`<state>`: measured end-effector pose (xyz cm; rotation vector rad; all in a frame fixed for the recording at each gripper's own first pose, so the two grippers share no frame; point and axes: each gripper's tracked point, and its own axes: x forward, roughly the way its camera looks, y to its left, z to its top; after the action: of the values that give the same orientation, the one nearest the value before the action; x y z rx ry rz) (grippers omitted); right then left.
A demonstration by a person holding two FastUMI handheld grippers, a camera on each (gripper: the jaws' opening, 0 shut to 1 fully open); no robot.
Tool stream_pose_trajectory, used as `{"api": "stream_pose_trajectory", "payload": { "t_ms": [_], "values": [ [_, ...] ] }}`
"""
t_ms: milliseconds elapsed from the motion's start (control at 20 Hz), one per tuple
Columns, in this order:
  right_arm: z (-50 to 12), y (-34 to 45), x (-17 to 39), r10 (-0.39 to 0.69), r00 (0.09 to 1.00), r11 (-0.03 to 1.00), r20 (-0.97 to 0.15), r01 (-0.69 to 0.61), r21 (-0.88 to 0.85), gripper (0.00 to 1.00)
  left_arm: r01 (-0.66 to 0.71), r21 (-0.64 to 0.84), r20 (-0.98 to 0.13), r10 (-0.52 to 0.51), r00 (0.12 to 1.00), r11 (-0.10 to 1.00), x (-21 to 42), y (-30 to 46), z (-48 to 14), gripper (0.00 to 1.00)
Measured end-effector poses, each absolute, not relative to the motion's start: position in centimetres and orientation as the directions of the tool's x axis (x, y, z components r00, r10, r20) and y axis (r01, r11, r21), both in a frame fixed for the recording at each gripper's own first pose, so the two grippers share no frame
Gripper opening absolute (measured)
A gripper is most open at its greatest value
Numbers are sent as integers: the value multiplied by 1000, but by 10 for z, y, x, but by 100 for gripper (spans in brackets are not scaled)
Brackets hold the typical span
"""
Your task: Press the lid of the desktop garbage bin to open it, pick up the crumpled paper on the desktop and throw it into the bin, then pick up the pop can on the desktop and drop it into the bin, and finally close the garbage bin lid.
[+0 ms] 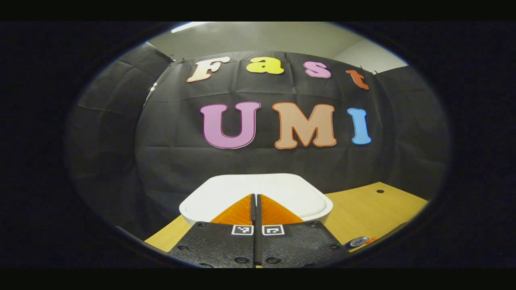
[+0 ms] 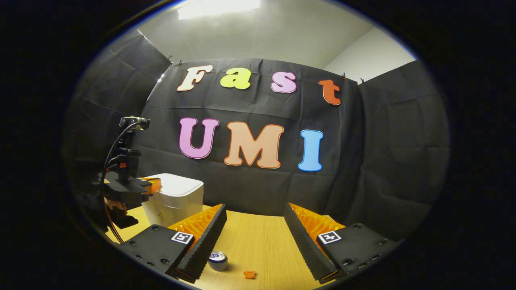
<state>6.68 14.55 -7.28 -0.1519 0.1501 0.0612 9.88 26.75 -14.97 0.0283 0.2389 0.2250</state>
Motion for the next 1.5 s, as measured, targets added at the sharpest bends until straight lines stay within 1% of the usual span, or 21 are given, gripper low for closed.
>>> {"api": "stream_pose_trajectory", "payload": {
  "t_ms": [50,100,150,200,300,400,550,600,650,700,800,850,900,950,1150,1200,1250,1350,1400,1450,1500],
  "values": [
    [-71,142,65,51,988,987,-143,-72,-142,96,-219,44,-205,223,953,975,100,265,-139,0],
    [-69,140,64,58,989,988,-139,-77,-134,96,-217,51,-205,223,953,975,98,261,-130,0],
    [-70,139,65,65,988,989,-138,-82,-124,96,-226,60,-172,233,957,972,100,261,-119,0],
    [-70,137,65,70,988,990,-139,-86,-115,96,-234,68,-130,241,962,970,98,260,-103,7],
    [-70,132,66,88,986,991,-141,-102,-91,96,-237,88,-57,242,969,968,89,253,-67,40],
    [-67,131,66,115,984,990,-136,-125,-70,96,-235,98,-21,238,971,967,77,243,-48,73],
    [-75,124,69,154,977,985,-147,-164,-60,96,-245,101,0,246,969,964,54,228,-33,77],
    [-80,122,70,167,973,983,-156,-177,-55,96,-244,100,4,245,969,965,45,220,-31,88],
    [-88,120,73,179,969,981,-172,-189,-48,96,-241,100,2,242,970,965,35,212,-32,94],
    [-98,118,76,191,963,979,-191,-202,-40,96,-234,100,-8,236,972,967,23,201,-37,96],
    [-124,111,83,204,949,975,-242,-219,-35,96,-227,86,-33,231,973,970,0,181,-47,96],
    [-141,107,86,209,939,973,-275,-227,-35,100,-224,73,-42,228,973,972,-10,172,-52,96],
    [-158,104,87,212,927,972,-309,-234,-35,96,-225,66,-52,229,972,972,-20,163,-58,96],
    [-180,102,91,212,912,970,-351,-239,-35,96,-227,65,-65,231,971,972,-29,155,-63,96],
    [-270,101,93,233,818,958,-526,-286,-21,96,-242,52,-155,247,957,969,-55,138,-88,96],
    [-291,104,90,236,789,955,-567,-296,-14,97,-249,44,-170,253,952,967,-60,136,-92,99],
    [-313,106,89,239,758,952,-606,-305,-6,97,-257,41,-184,261,948,965,-65,135,-94,96],
    [-347,107,92,233,712,950,-662,-314,-3,92,-280,59,-210,286,935,958,-75,138,-101,96],
    [-363,108,95,221,697,949,-683,-314,-13,89,-290,71,-218,299,929,954,-79,141,-103,99],
    [-377,106,95,206,678,949,-706,-314,-25,86,-300,83,-227,311,923,950,-82,143,-104,96],
    [-389,105,96,197,658,947,-727,-319,-33,82,-311,93,-236,324,916,946,-85,147,-106,96]
  ]
}}
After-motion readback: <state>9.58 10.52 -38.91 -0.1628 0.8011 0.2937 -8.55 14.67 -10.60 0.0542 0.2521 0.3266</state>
